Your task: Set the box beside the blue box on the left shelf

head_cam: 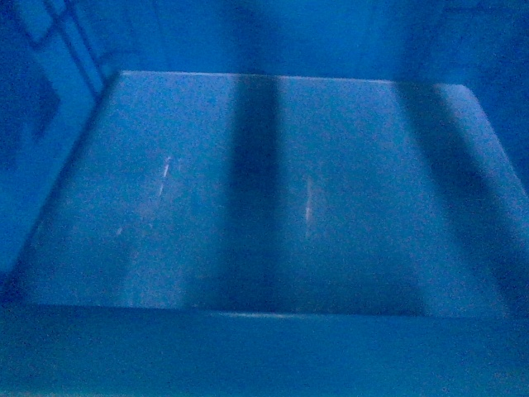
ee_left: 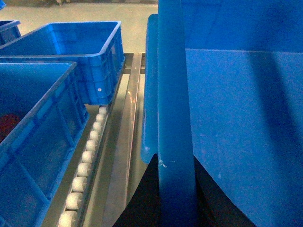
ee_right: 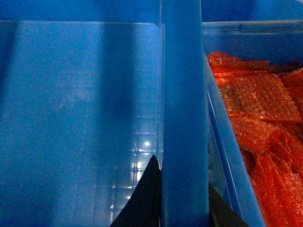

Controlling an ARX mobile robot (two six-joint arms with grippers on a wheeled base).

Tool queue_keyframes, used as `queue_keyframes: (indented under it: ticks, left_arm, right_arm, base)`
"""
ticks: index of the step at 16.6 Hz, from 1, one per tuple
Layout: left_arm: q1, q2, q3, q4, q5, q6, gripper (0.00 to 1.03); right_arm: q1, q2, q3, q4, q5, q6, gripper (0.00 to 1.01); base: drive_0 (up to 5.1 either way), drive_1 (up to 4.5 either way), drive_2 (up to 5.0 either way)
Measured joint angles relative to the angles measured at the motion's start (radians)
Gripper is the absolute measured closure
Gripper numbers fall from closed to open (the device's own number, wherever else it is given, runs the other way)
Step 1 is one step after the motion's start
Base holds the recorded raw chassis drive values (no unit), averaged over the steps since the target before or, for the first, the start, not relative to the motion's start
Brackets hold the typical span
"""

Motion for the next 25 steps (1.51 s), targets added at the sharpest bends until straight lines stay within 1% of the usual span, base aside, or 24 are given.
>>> queue_keyframes:
  ticks: [25]
  left_arm:
    - [0.000, -0.002, 0.000, 0.000, 0.000, 0.000, 0.95]
  right_arm:
    - [0.000, -0.002, 0.000, 0.001, 0.000, 0.000, 0.92]
  base:
    - [0.0, 0.00, 0.0]
